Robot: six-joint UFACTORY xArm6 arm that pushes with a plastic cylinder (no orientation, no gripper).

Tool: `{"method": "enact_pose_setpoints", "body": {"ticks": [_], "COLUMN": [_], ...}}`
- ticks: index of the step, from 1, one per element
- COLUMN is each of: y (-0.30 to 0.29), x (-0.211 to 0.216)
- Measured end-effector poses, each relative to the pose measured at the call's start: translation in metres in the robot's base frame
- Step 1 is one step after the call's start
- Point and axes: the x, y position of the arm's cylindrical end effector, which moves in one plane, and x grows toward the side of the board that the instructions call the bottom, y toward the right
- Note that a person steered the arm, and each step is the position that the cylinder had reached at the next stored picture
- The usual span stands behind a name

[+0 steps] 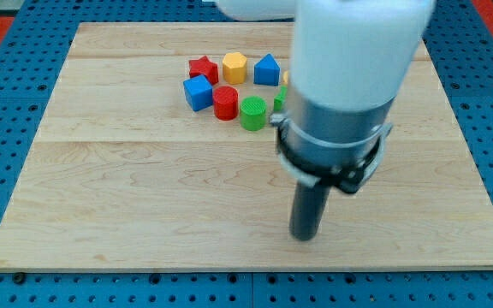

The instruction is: Slide the arm towards bottom

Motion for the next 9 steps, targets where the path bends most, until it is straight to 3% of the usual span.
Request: {"method": "enact_pose_setpoints", "body": {"ticks": [2, 3, 6, 7, 8, 9], "y": [0.021, -0.014, -0.019, -0.076, -0.124, -0.106], "x": [-0.003, 0.017, 0.017, -0.017, -0.078, -0.131]}}
